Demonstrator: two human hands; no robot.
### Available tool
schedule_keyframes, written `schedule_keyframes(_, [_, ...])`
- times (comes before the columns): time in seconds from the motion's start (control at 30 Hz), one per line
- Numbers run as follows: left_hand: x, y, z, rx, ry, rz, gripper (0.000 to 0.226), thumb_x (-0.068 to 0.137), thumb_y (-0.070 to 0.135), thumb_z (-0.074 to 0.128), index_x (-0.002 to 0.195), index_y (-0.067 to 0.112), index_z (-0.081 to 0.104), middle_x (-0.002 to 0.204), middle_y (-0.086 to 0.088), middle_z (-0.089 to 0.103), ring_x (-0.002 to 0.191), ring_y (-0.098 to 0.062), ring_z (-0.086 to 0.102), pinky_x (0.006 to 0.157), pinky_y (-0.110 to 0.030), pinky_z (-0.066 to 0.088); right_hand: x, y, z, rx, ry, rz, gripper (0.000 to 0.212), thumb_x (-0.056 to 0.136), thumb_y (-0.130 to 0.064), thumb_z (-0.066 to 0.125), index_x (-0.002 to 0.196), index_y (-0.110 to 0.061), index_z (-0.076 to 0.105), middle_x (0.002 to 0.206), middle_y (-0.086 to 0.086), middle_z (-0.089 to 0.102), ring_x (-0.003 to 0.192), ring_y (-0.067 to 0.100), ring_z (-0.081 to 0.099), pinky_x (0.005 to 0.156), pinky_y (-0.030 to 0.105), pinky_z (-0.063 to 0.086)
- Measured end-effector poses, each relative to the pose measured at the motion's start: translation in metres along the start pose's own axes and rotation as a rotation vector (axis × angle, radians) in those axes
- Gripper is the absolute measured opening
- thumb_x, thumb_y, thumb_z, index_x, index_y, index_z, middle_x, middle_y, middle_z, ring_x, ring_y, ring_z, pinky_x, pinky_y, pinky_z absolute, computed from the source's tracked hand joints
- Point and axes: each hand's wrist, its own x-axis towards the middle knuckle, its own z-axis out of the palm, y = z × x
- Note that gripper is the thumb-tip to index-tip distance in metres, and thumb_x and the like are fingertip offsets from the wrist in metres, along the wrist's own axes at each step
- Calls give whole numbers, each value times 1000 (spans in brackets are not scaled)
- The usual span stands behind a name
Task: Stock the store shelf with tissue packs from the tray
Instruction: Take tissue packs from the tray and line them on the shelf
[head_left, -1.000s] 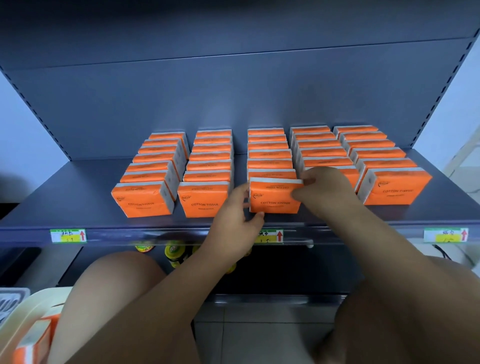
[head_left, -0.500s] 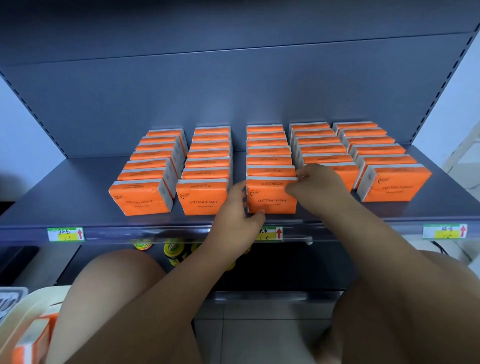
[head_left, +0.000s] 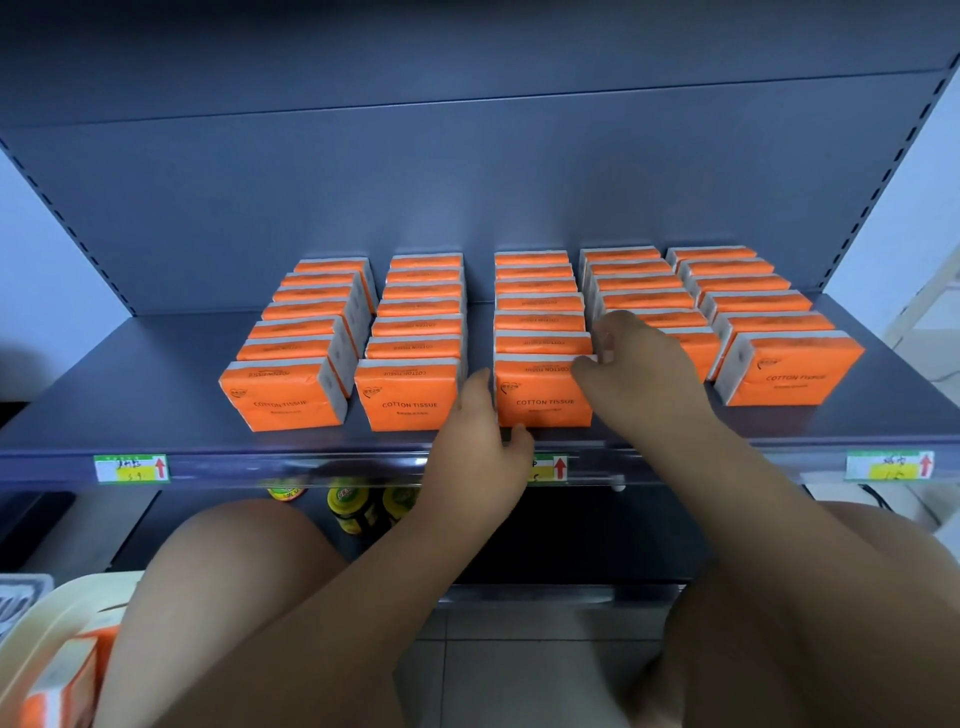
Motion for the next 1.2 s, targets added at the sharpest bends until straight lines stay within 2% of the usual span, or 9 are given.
schedule_keyframes(0.13, [-5,5,-5,193,31,91,55,97,17,62,146,24,38,116,13,53,97,-2,50,74,-9,42,-8,-5,1,-109,67,-134,32,97,-27,58,127,-18,62,112,1,65,100,22,62,70,30,41])
schedule_keyframes(0.27, [-5,6,-11,349,59,236,55,95,20,61,148,18,43,141,1,54,128,-17,51,101,-33,50,-15,-12,6,-71,87,-248,34,98,-29,61,129,-14,64,122,7,66,111,27,60,84,38,51])
schedule_keyframes(0.43, [5,13,-37,353,128,398,52,97,10,60,147,11,50,153,-5,50,144,-21,42,118,-16,23,-17,-20,17,76,50,-399,41,102,-41,52,137,-23,63,131,-2,67,122,20,58,96,32,46])
schedule_keyframes(0.53, [16,11,-64,469,210,414,54,100,25,59,149,6,49,156,-11,47,149,-27,38,125,-32,24,-22,-29,23,147,54,-506,43,104,-37,51,145,-26,58,136,-6,64,130,13,54,110,13,30])
schedule_keyframes(0.6, [16,8,-87,618,240,394,59,102,36,51,152,6,45,160,-13,43,153,-32,31,125,-44,24,-28,-42,29,198,50,-553,43,107,-34,51,149,-26,53,140,-8,60,133,9,51,111,11,27])
schedule_keyframes(0.83, [-41,-28,-157,765,444,161,68,103,54,39,154,9,44,165,-10,37,154,-34,27,125,-48,24,-59,-125,76,344,-34,-703,53,104,-39,47,154,-21,46,156,-5,47,147,10,38,122,30,30])
schedule_keyframes(0.9, [-71,-50,-182,728,511,45,71,102,56,36,154,8,42,166,-11,34,156,-32,25,127,-44,19,-82,-158,96,389,-75,-771,58,104,-37,47,159,-19,38,157,0,46,147,14,38,121,29,29])
schedule_keyframes(1.03, [-138,-101,-230,826,617,-190,73,102,55,34,151,1,45,162,-18,39,153,-38,28,126,-49,21,-144,-206,161,335,-222,-906,68,103,-40,44,163,-17,24,157,8,45,145,28,42,117,44,37])
schedule_keyframes(1.2, [-217,-161,-259,954,592,-484,77,102,58,30,151,0,43,160,-20,41,152,-40,29,126,-54,22,-196,-236,235,288,-438,-821,63,104,-46,43,160,-19,30,152,10,50,141,30,44,112,47,42])
